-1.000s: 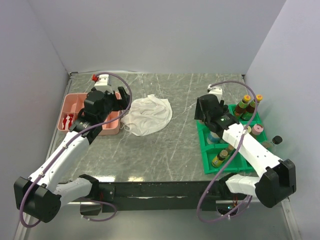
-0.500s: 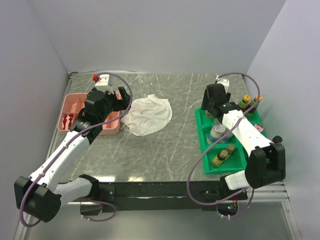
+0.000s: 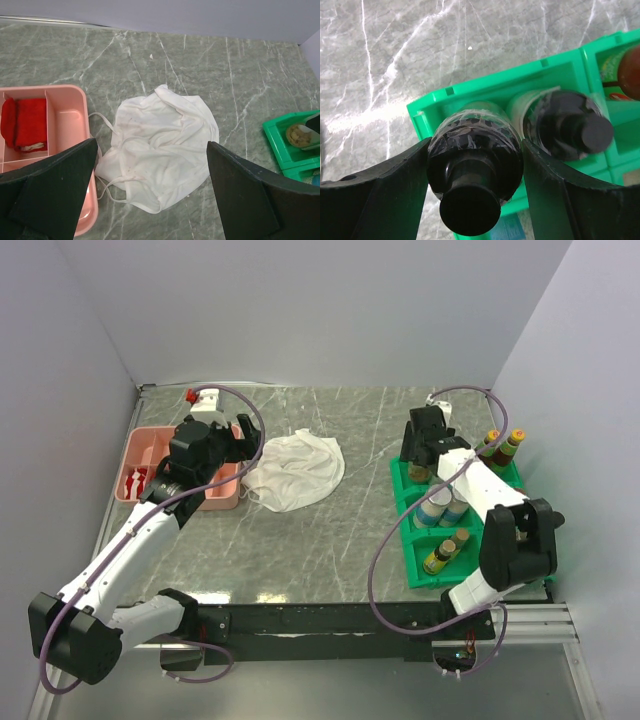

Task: Organize the condiment bottles
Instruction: Place the bottle in the storage box.

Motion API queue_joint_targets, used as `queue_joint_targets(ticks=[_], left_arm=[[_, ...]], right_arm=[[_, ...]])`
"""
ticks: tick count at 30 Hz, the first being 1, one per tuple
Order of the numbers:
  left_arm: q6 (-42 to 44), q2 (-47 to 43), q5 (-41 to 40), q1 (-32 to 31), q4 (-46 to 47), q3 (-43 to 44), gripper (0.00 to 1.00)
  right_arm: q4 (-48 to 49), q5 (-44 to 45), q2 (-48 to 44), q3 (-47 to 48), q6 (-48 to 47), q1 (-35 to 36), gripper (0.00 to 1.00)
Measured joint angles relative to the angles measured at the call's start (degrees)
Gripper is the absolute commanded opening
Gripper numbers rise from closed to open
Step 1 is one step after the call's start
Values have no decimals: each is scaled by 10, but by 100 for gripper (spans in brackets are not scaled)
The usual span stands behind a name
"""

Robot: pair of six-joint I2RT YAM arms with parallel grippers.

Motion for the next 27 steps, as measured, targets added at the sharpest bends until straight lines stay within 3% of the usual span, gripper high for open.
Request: queue_joint_targets(ticks=[15,23,27], left_arm=[[0,0,0,-2,0,0,97],[0,0,0,-2,0,0,97],[0,0,0,-2,0,0,97]], right_arm=[[-2,-2,52,24,8,-7,76],[-10,3,51,47,13,-8,100],[-22,0,38,50,17,-9,100]])
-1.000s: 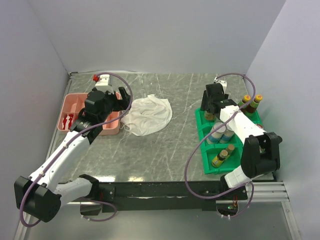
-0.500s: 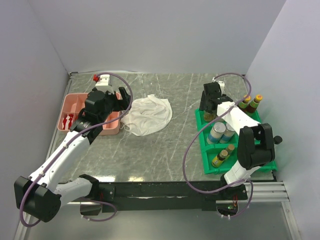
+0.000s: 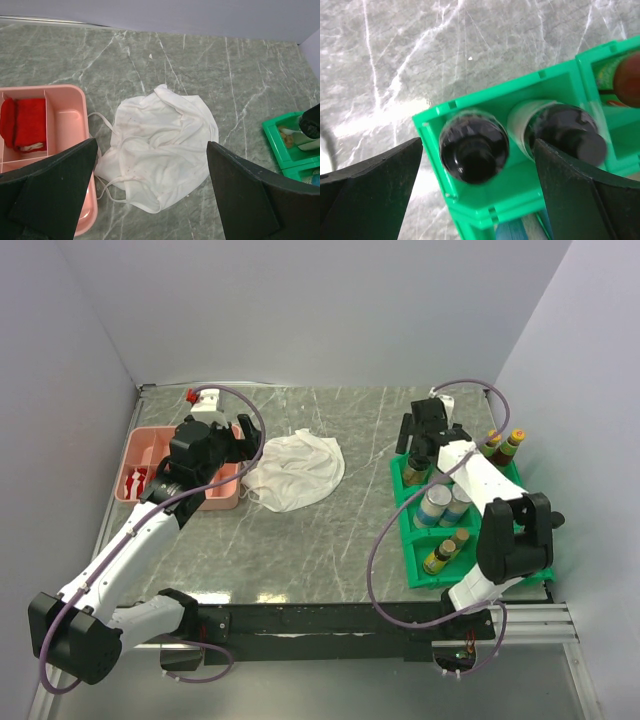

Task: Organize the condiment bottles
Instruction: Place the bottle in the storage box, then reset both arms

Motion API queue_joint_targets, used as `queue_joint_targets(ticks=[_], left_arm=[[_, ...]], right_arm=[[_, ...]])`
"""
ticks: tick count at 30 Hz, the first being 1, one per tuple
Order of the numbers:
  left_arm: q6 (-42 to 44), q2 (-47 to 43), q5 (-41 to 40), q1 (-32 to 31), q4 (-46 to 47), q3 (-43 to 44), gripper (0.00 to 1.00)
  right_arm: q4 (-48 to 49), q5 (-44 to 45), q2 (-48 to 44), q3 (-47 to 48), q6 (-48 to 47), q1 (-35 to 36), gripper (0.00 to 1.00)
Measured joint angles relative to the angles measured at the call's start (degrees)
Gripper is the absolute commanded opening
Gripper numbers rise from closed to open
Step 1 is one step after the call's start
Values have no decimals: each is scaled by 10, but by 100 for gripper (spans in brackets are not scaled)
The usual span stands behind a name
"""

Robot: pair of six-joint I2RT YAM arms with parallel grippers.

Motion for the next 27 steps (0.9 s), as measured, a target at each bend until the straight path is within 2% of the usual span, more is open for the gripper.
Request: queue_joint_targets(ticks=[6,12,19,23,27], left_arm=[[0,-3,1,-1,0,0,97],[3,-26,28,-7,6,0,97],[19,-66,147,-36,47,-9,97],[19,-97,212,-45,75,-24,97],[21,-122,253,-59,98,-29,97]], right_arm=[[-26,-39,-78,-2,13,-1,100],[-17,-143,-213,-30,31,1,100],[-16,-238,-322,-39,36,33,100],[10,-285,-415,-75,39,38,100],[23,-315,-470,-98,46,38,100]])
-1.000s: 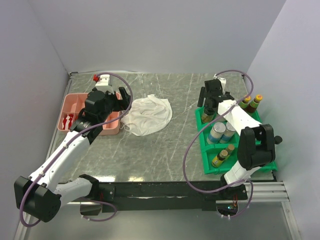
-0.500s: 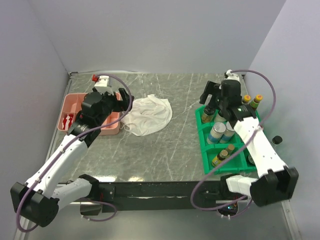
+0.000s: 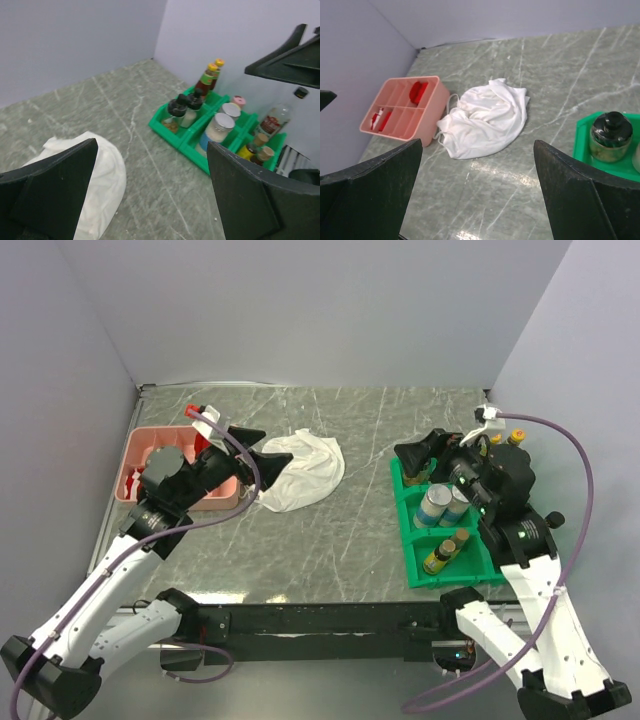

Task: Organize the condiment bottles
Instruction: Reset both arms

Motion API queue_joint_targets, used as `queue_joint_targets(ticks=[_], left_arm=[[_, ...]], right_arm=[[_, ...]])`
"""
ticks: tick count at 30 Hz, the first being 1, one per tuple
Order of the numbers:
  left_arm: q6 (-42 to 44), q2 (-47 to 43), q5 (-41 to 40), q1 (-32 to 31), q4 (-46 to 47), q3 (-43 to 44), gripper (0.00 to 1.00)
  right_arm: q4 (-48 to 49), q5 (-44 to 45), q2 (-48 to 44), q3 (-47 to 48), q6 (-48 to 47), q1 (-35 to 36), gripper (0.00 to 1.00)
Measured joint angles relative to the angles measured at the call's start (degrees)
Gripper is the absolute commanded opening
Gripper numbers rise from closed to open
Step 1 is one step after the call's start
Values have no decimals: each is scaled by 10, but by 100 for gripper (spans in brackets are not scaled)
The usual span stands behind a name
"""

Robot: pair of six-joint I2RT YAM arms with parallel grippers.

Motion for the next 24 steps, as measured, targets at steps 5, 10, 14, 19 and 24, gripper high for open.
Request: queue_joint_targets(ticks=[5,10,14,19,24], left_arm=[[5,-2,22,-17,11,0,97],[10,0,26,-25,10,0,97],[13,-1,26,-28,10,0,97],[15,-2,26,-31,10,0,97],[15,-2,24,-31,9,0,97]], right_arm=[[4,-13,-12,-4,4,0,100],[3,-17,-3,-10,9,0,100],[1,-17,3,-10,9,0,100],[0,-17,3,-10,9,0,100],[0,-18,5,-10,9,0,100]])
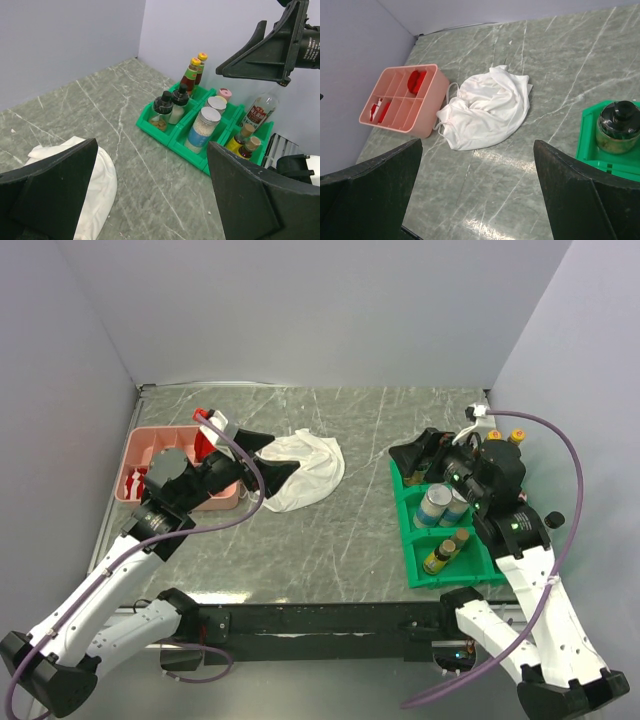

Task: Organize the condiment bottles
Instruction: Reset both arms

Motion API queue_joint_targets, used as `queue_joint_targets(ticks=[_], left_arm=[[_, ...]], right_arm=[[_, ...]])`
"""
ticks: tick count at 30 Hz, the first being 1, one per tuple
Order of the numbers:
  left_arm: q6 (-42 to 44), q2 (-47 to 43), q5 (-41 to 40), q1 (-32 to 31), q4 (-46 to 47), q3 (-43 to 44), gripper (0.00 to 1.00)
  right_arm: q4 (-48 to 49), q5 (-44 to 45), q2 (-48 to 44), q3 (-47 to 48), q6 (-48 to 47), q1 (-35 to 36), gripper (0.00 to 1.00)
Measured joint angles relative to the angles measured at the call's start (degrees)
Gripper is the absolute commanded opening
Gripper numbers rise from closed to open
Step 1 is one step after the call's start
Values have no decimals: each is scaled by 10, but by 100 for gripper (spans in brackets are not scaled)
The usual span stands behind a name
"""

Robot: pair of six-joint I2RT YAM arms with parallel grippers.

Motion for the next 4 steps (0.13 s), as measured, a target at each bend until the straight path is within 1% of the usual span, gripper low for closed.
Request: queue_joint_targets(ticks=[4], left_arm=[[0,0,-3,0,0,0,97]], right_arm=[[0,-2,2,0,0,0,100]])
